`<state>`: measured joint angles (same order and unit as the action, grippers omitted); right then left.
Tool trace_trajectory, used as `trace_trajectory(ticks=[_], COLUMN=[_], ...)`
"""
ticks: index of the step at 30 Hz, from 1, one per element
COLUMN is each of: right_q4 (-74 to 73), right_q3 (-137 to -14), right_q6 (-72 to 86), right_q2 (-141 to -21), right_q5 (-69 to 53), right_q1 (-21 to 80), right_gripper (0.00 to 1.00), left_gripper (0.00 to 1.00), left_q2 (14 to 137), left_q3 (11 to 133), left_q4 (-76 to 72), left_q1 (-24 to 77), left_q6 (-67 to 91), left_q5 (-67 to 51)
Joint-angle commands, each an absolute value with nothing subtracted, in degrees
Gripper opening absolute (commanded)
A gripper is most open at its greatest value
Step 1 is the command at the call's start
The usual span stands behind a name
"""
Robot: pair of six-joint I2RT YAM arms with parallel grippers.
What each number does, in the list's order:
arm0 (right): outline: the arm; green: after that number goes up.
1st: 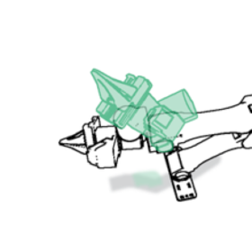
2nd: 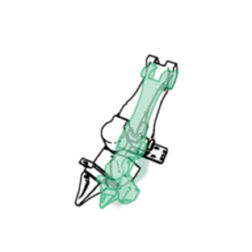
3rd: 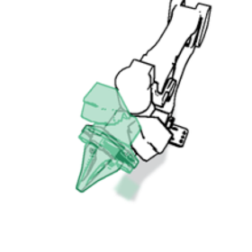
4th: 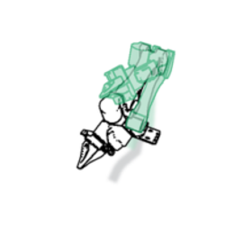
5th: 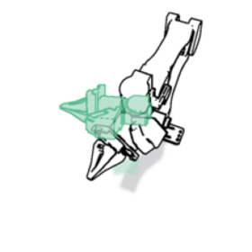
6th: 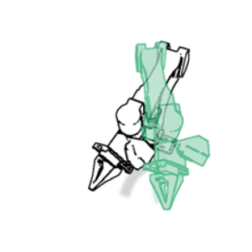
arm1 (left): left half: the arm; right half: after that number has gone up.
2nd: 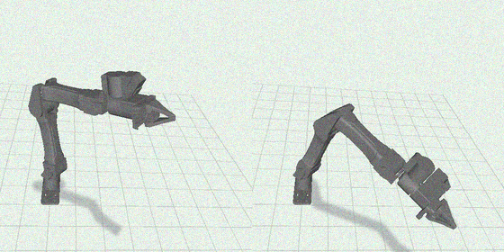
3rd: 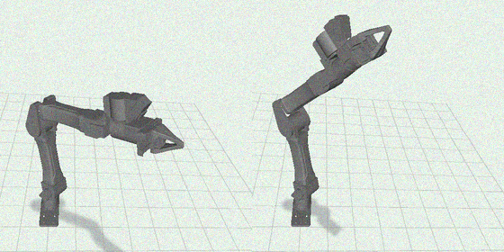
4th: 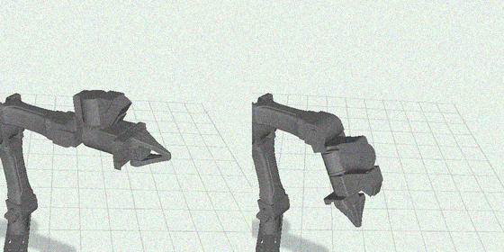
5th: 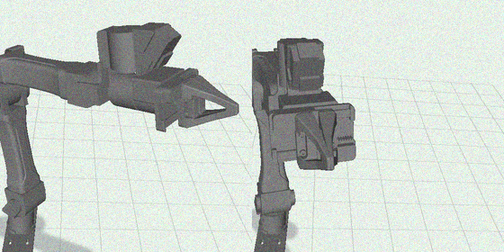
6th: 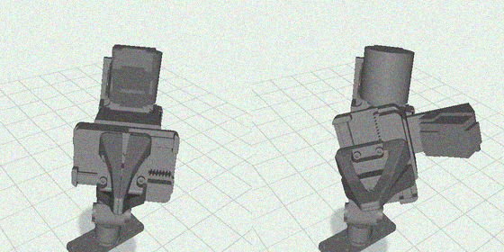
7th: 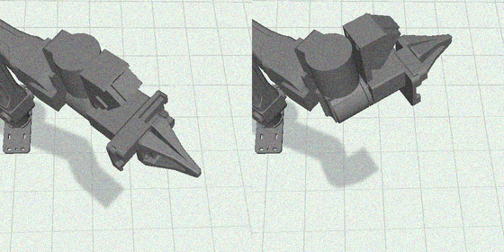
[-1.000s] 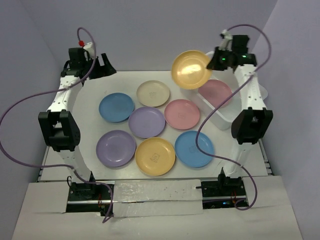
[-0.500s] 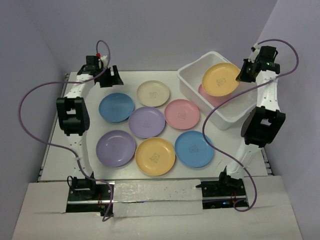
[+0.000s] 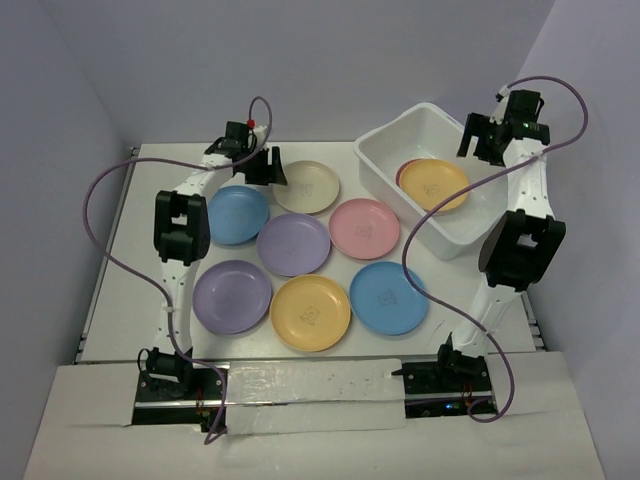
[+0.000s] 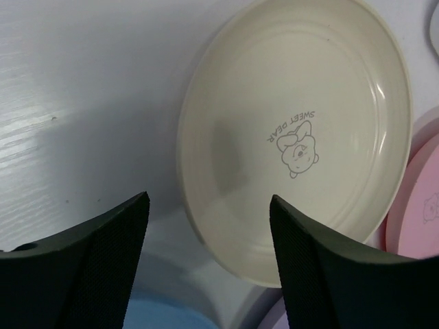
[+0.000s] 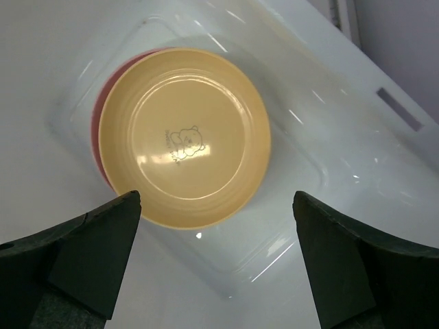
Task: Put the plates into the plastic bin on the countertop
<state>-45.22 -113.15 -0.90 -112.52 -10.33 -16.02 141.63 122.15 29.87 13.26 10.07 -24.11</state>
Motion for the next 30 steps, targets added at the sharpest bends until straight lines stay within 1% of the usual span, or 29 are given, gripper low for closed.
trace_trajectory(ticks=[1, 4, 6, 7, 8, 10, 11, 14, 17, 20, 22, 28, 30], right_q4=[-43.95, -44.03, -44.11, -44.2, -44.36, -44.38, -44.38, -44.46, -44.76, -45.0, -44.86, -43.84, -44.01], right_q3=[-116.36, -117.15, -117.74, -118.1, -118.51, -119.02, -119.32, -121.28, -123.11, -125.33, -126.01, -127.56, -128.14], right_q6=[-0.44, -1.48, -2.32, -2.53, -2.7, -2.57, -2.55, -1.82, -1.31, -0.53, -0.13, -1.22, -1.32], right_q2=[-105.34, -104.25, -103.63, -103.62, -103.7, -103.8, -104.1, -104.88, -106.12, -106.96, -107.33, -109.07, -110.07], right_q5=[-11.24, -11.08, -10.73, -10.72, -10.8, -11.04, -11.15, -12.21, -13.06, -14.93, -16.48, -18.67, -18.98], right_q1=[-11.3, -8.53, -5.24, -4.53, -3.94, -2.58, -2.08, -0.72, 0.05, 2.72, 3.79, 9.58, 11.51], right_gripper=[0.98, 0.99, 0.99, 0.99, 1.0, 1.0, 1.0, 1.0, 1.0, 1.0, 1.0, 1.0, 1.0], left_gripper=[0.69, 0.58, 0.43, 0.43, 0.36, 0.28, 0.2, 0.03, 0.0, 0.0, 0.0, 0.0, 0.0], left_q2=[143.68, 144.14, 144.32, 144.32, 144.47, 144.57, 144.73, 143.63, 140.03, 132.03, 128.13, 119.2, 117.13], left_q3=[126.46, 126.91, 126.99, 127.16, 127.88, 128.96, 129.79, 132.84, 132.11, 125.54, 123.82, 117.53, 116.37], left_q4=[30.57, 31.29, 31.63, 31.64, 32.11, 32.66, 33.6, 34.43, 32.53, 25.44, 23.83, 23.17, 23.72], left_q1=[14.31, 14.76, 15.1, 15.12, 15.12, 15.12, 15.12, 14.79, 12.99, 10.2, 8.8, 8.23, 8.57], left_q6=[9.07, 8.79, 8.61, 8.61, 8.69, 9.08, 9.37, 10.69, 11.95, 15.1, 15.54, 14.27, 13.71], left_q5=[-22.09, -18.93, -16.32, -15.85, -15.12, -14.19, -13.53, -12.54, -13.69, -17.21, -19.72, -29.98, -31.37])
